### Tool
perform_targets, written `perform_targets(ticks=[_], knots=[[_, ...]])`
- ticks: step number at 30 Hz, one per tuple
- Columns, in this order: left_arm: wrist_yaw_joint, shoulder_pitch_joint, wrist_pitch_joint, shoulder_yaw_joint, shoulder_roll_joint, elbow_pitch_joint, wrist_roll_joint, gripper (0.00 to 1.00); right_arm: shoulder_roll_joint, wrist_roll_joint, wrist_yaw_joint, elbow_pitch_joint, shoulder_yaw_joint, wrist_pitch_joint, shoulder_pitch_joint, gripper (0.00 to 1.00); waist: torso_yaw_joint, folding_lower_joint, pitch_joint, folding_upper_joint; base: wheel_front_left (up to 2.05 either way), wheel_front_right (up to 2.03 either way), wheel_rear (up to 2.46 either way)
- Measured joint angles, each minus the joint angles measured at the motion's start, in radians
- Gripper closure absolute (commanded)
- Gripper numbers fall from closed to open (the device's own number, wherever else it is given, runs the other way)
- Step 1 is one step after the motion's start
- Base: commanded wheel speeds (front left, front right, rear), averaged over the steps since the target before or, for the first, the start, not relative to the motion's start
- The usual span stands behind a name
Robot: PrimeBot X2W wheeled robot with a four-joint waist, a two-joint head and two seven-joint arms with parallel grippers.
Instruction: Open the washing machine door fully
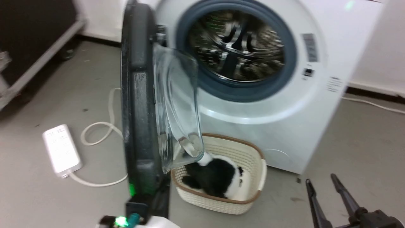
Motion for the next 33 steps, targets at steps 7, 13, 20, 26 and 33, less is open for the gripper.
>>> perform_targets(ticks=[7,13,20,26,33], knots=[[0.021,0.003,0.037,0.096,0.076,-0.046,-0.029,1.0,0.0,0.002,0.0,0.0,0.037,0.002,0.0,0.0,0.105,-0.0001,0.008,0.0,0.0,0.0,0.0],[0.025,-0.048,0.079,0.209,0.165,-0.035,-0.078,1.0,0.0,-0.026,0.0,-0.015,0.049,0.02,-0.008,0.0,0.121,0.0002,0.086,0.0,0.0,0.0,0.0],[0.025,-0.162,0.109,0.337,0.275,0.044,-0.128,1.0,-0.027,-0.032,0.0,-0.041,0.049,0.042,-0.045,0.0,0.105,0.0003,0.183,0.0,0.0,0.0,0.0],[0.016,-0.25,0.122,0.428,0.373,0.151,-0.152,1.0,-0.06,-0.032,0.0,-0.07,0.035,0.06,-0.069,0.0,0.075,0.0003,0.246,0.0,0.0,0.0,0.0],[-0.001,-0.292,0.054,0.527,0.421,0.272,-0.212,1.0,-0.075,-0.03,0.0,-0.081,0.021,0.068,-0.083,0.0,0.033,0.0003,0.284,0.0,0.0,0.0,0.0]])
